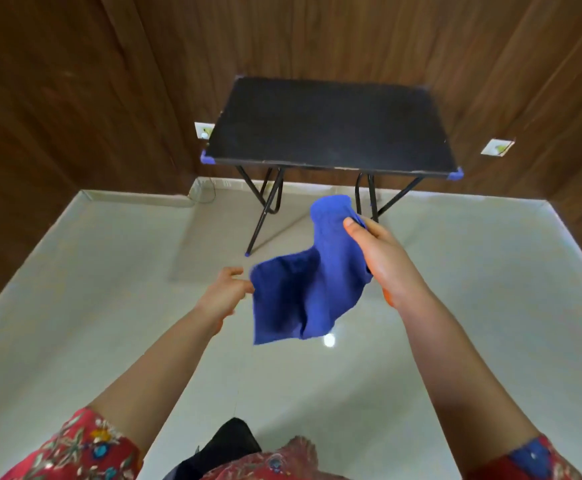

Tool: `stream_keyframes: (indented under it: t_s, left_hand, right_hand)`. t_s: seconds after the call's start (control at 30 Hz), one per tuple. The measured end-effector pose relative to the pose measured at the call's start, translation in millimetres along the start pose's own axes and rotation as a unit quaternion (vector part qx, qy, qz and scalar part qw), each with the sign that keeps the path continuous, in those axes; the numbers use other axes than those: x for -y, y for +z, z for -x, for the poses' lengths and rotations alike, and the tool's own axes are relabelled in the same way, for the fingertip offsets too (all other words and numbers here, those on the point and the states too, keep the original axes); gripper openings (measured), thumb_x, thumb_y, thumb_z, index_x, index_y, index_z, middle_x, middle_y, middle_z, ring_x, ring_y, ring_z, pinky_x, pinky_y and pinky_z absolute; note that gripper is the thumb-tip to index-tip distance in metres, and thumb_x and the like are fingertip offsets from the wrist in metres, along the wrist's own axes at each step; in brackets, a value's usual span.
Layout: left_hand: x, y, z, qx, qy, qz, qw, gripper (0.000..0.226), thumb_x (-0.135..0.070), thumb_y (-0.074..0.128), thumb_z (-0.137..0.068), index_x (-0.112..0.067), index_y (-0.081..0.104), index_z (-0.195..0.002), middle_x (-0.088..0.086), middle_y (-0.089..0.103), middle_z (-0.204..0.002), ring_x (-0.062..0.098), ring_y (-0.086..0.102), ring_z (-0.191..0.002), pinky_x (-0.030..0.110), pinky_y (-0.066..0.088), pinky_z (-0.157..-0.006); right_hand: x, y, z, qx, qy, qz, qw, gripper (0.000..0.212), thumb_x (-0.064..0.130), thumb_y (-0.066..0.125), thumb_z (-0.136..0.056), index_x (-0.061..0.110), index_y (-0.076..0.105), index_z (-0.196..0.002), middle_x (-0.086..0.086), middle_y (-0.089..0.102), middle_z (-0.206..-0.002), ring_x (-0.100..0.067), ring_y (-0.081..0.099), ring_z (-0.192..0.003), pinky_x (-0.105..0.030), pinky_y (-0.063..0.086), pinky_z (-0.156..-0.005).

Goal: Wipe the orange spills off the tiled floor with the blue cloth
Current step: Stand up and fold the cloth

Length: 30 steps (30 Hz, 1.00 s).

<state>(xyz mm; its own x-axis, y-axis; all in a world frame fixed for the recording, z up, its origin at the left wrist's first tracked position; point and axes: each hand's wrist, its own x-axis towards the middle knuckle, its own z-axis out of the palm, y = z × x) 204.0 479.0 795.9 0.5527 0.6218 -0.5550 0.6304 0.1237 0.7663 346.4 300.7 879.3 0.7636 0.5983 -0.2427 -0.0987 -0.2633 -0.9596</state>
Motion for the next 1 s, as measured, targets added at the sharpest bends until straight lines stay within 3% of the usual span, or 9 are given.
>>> stream_keyframes:
  t_s: [0.1,0.23,0.37,0.47,0.57,0.63,0.7,0.87,1.0]
  left_hand:
    - [-27,8,-4,-0.01,0.108,-0.051,0.993,0.067,-0.012,0.062,-0.087,-0.022,0.032,-0.146,0.003,0.034,-0.148,0.02,0.036,-0.135,0.028,0.032,-0.102]
    - [-81,22,-1,0.145,0.257,-0.017,0.955,0.082,-0.003,0.066,-0.084,-0.034,0.026,-0.149,-0.019,0.033,-0.148,0.001,0.041,-0.13,0.024,0.039,-0.102]
    - [-108,26,-2,0.226,0.269,-0.055,0.935,0.036,-0.002,0.064,-0.085,-0.016,0.063,-0.119,-0.004,0.07,-0.111,0.004,0.065,-0.094,0.019,0.048,-0.08]
    - [-110,25,0,0.211,0.276,0.001,0.938,0.016,-0.01,0.065,-0.088,-0.006,0.07,-0.103,0.0,0.073,-0.097,0.008,0.066,-0.089,0.023,0.05,-0.085]
    - [-109,28,1,0.178,0.261,0.095,0.944,0.016,-0.015,0.062,-0.09,-0.004,0.068,-0.099,0.003,0.07,-0.09,0.012,0.063,-0.078,0.028,0.05,-0.073]
    - [-105,32,1,0.162,0.223,0.12,0.954,0.015,-0.016,0.058,-0.093,-0.012,0.071,-0.1,0.005,0.073,-0.096,0.015,0.066,-0.084,0.032,0.05,-0.079]
    - [-101,32,-2,0.145,0.195,0.114,0.963,0.017,-0.02,0.057,-0.094,-0.013,0.07,-0.102,0.007,0.073,-0.099,0.018,0.067,-0.089,0.032,0.05,-0.082]
    - [-96,22,-10,0.084,0.159,0.079,0.981,0.012,-0.018,0.063,-0.09,-0.013,0.069,-0.099,0.003,0.074,-0.093,0.017,0.067,-0.084,0.026,0.052,-0.071]
    - [-84,20,-18,0.038,0.133,0.069,0.988,0.042,-0.013,0.071,-0.083,-0.016,0.047,-0.118,0.005,0.068,-0.099,0.012,0.065,-0.085,0.024,0.049,-0.063]
  right_hand:
    - [17,-11,-3,0.038,-0.024,0.043,0.998,0.016,0.035,0.048,-0.099,0.04,0.062,-0.093,0.023,0.064,-0.093,0.001,0.057,-0.091,-0.022,0.045,-0.076]
    - [33,-16,-7,0.066,-0.048,0.065,0.995,0.017,0.032,0.047,-0.1,0.034,0.063,-0.103,0.019,0.065,-0.086,-0.002,0.06,-0.081,-0.016,0.041,-0.058]
    - [58,-32,-9,0.069,-0.062,0.037,0.995,0.018,0.027,0.049,-0.099,0.027,0.067,-0.096,0.012,0.068,-0.08,-0.006,0.063,-0.078,-0.022,0.045,-0.061]
    - [65,-55,-15,0.046,-0.053,-0.171,0.983,0.032,0.031,0.05,-0.098,0.02,0.07,-0.076,0.007,0.07,-0.072,-0.009,0.066,-0.073,-0.028,0.045,-0.072]
    - [34,-63,-17,0.036,0.031,-0.395,0.918,0.051,0.066,0.067,-0.069,0.019,0.076,-0.086,-0.006,0.071,-0.099,-0.024,0.067,-0.095,-0.036,0.048,-0.084]
    - [-5,-50,-13,0.023,0.125,-0.365,0.922,0.075,0.078,0.066,-0.056,0.016,0.078,-0.097,-0.012,0.069,-0.112,-0.032,0.065,-0.101,-0.039,0.047,-0.09]
    - [-28,-39,-12,0.024,0.195,-0.34,0.92,0.082,0.081,0.048,-0.074,0.009,0.076,-0.104,-0.014,0.069,-0.117,-0.032,0.068,-0.103,-0.041,0.048,-0.096]
    - [-23,-41,-22,-0.009,0.101,-0.216,0.971,0.018,0.025,0.058,-0.094,0.011,0.068,-0.1,-0.004,0.074,-0.092,-0.016,0.071,-0.081,-0.026,0.054,-0.068]
    - [-30,-31,-33,-0.11,0.102,-0.068,0.986,0.044,0.016,0.071,-0.085,0.018,0.048,-0.122,-0.006,0.065,-0.111,-0.024,0.065,-0.097,-0.038,0.053,-0.083]
